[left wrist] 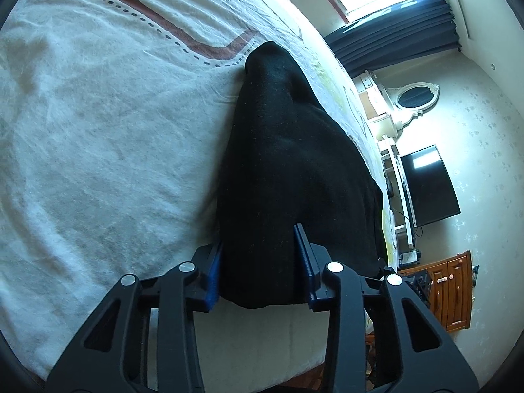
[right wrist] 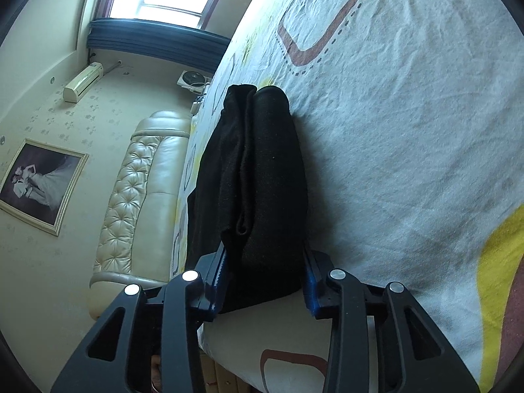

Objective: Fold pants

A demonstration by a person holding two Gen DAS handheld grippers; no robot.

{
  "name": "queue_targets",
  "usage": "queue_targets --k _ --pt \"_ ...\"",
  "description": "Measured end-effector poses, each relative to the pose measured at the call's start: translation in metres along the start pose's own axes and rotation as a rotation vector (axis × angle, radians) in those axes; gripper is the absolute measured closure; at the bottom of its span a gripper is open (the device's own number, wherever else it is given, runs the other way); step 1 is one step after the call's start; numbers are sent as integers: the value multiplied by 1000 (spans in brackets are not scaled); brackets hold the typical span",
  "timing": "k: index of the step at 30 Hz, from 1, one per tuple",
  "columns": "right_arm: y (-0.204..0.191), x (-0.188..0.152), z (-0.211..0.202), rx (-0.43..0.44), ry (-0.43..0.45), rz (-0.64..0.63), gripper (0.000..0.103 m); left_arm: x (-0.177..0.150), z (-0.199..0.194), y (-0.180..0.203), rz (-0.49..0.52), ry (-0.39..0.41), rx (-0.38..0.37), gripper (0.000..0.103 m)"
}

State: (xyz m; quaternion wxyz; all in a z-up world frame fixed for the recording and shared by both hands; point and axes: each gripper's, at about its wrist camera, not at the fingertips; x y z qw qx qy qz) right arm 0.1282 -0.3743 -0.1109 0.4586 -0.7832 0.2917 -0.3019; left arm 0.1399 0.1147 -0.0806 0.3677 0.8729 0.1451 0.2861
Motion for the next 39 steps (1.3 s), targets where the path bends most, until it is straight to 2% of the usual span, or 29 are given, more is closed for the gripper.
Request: queue_targets --k 19,28,39 --pt "8 -25 -31 23 -14 31 68 -23 -30 10 79 -17 67 67" --pt "13 -39 -41 30 -17 46 68 -36 -41 9 99 -17 73 67" --pt "13 -42 -42 30 -13 52 68 -35 -38 9 116 -23 74 67"
Point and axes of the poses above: each gripper's, at about its wrist camera, not at the fingertips, and z roughly the way its jaws point, y to its right, x to its top, and after that the axes turned 10 degrees about y, right-handed
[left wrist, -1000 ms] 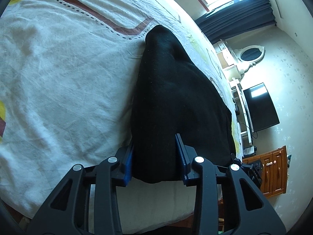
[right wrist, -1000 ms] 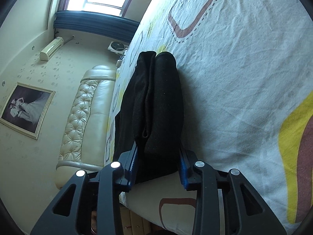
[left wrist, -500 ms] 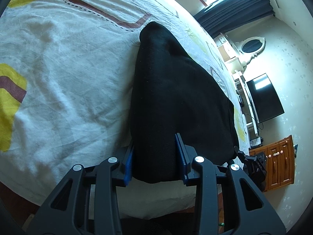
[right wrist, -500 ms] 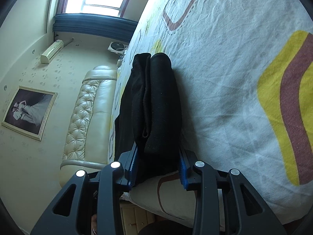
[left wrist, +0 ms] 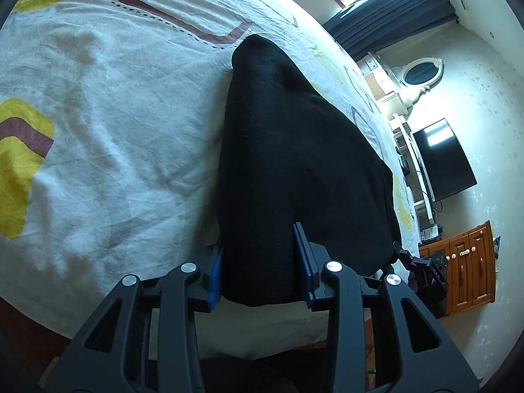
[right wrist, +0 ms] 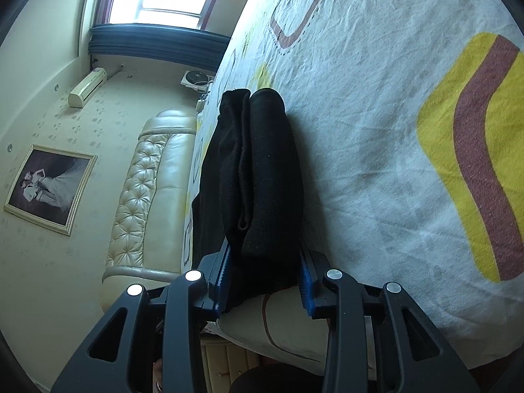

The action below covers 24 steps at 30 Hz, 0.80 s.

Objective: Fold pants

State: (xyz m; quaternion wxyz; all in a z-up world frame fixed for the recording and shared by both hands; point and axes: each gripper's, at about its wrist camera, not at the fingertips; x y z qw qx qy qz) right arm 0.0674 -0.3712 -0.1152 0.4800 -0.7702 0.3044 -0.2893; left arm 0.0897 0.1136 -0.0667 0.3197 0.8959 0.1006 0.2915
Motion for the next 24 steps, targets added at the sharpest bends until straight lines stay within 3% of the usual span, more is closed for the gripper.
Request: queue_targets --k 9,15,17,21,24 --pt "5 -1 1 11 -5 19 68 -2 3 -2 -1 -2 -4 64" --pt "9 1 0 39 -30 45 64 -1 5 -11 -41 -24 -32 44" --pt "11 3 0 58 -41 60 61 -1 6 -16 -83 -39 -65 30" --pt "10 5 -5 57 -69 69 52 -2 3 -11 -110 -55 -47 19" --pt "-2 2 -12 11 -101 0 36 -6 -1 -3 -89 -60 22 16"
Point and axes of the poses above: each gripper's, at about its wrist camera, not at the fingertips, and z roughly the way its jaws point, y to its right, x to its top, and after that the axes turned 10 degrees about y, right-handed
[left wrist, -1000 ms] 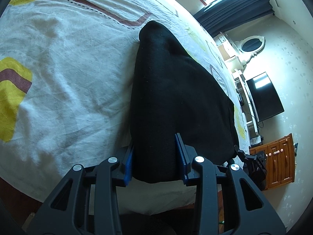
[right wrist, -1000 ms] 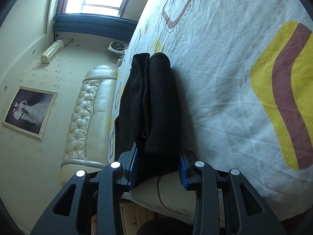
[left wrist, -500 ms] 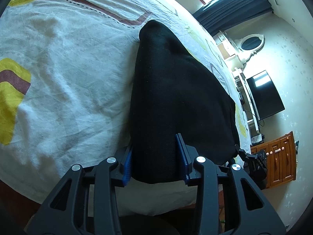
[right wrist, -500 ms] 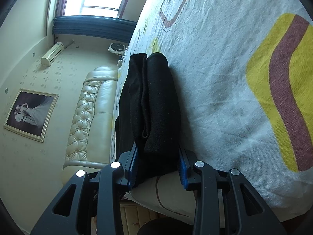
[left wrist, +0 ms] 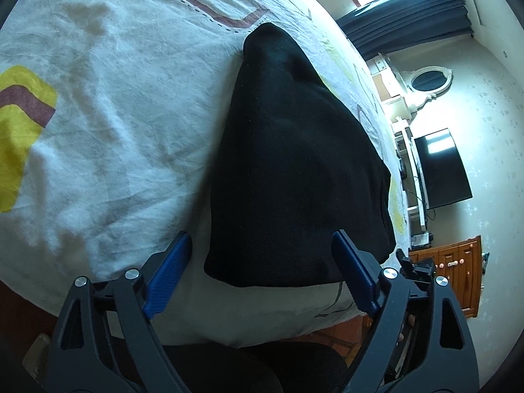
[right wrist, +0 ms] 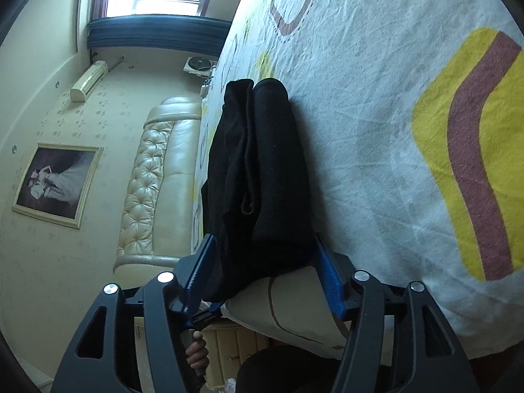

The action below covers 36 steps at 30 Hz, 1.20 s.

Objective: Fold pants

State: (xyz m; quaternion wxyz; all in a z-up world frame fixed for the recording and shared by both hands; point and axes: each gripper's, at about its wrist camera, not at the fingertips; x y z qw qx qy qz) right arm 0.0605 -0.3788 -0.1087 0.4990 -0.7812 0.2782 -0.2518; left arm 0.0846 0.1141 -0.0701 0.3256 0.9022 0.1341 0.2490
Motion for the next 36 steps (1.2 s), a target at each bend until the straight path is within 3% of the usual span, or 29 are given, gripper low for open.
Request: queue_targets --k 1,6,13,19,22,28,36 --pt "-5 -3 -2 -25 -14 -30 30 -2 -1 4 12 1 29 16" --pt "-20 -20 -19 -155 -52 -196 27 -15 -11 22 89 42 185 12" --pt "-40 -34 -31 -364 26 -370 23 -33 -32 62 280 196 391 11" --pt "-64 -48 -24 -445 56 -536 23 -49 -51 98 443 325 427 11" --pt "-75 -58 -21 -471 71 -592 23 -58 -56 106 471 360 422 11" --pt "-88 -74 -14 -501 80 -677 23 -72 -50 112 491 357 404 10" --pt "-86 -74 -14 -523 111 -669 22 -76 -41 115 499 335 396 10"
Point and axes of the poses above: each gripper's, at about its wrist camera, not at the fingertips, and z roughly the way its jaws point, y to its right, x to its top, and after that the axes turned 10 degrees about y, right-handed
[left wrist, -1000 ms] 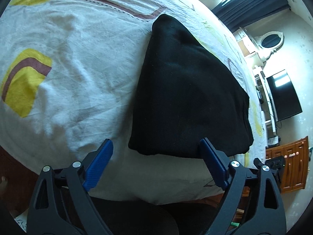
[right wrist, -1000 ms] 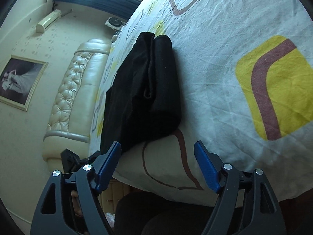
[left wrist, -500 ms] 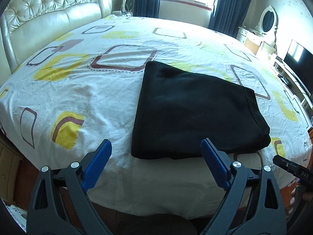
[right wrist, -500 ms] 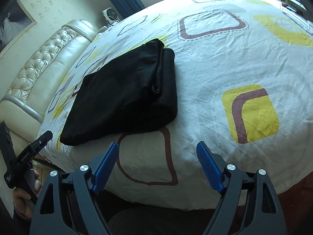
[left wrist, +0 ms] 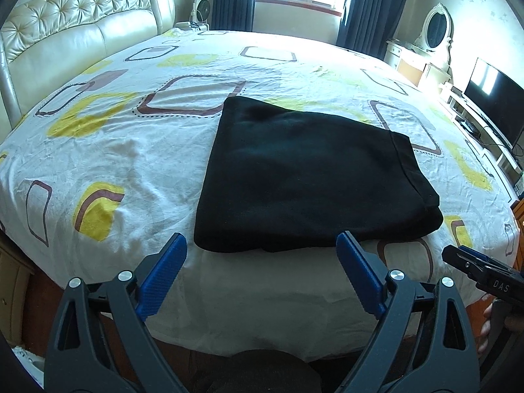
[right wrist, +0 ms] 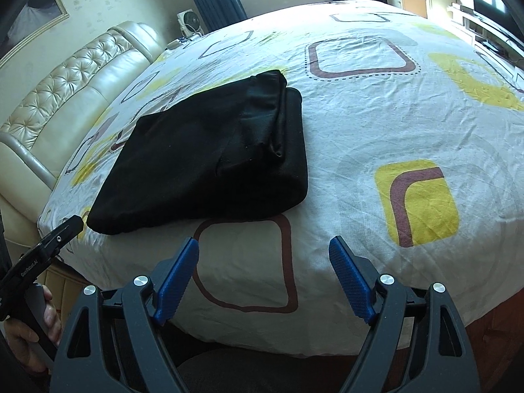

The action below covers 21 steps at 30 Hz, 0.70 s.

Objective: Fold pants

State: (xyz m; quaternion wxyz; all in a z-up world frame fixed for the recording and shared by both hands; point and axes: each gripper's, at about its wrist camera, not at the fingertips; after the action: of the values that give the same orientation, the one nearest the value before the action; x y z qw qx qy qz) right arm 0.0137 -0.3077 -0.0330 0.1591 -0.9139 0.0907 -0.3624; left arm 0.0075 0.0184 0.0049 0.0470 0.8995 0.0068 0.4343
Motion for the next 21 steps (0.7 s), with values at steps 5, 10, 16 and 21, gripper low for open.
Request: queue_targets --k 5,10,16,21 --pt "-3 1 -4 -4 28 2 22 0 0 6 17 4 -15 10" --pt "-9 -1 -5 -2 35 -15 22 0 -2 9 21 7 -20 10" --pt "-14 -5 -6 -5 36 -29 22 0 -2 9 15 4 -17 10" --pt "-14 -6 -4 -9 33 -28 22 -1 -1 9 8 0 -16 10"
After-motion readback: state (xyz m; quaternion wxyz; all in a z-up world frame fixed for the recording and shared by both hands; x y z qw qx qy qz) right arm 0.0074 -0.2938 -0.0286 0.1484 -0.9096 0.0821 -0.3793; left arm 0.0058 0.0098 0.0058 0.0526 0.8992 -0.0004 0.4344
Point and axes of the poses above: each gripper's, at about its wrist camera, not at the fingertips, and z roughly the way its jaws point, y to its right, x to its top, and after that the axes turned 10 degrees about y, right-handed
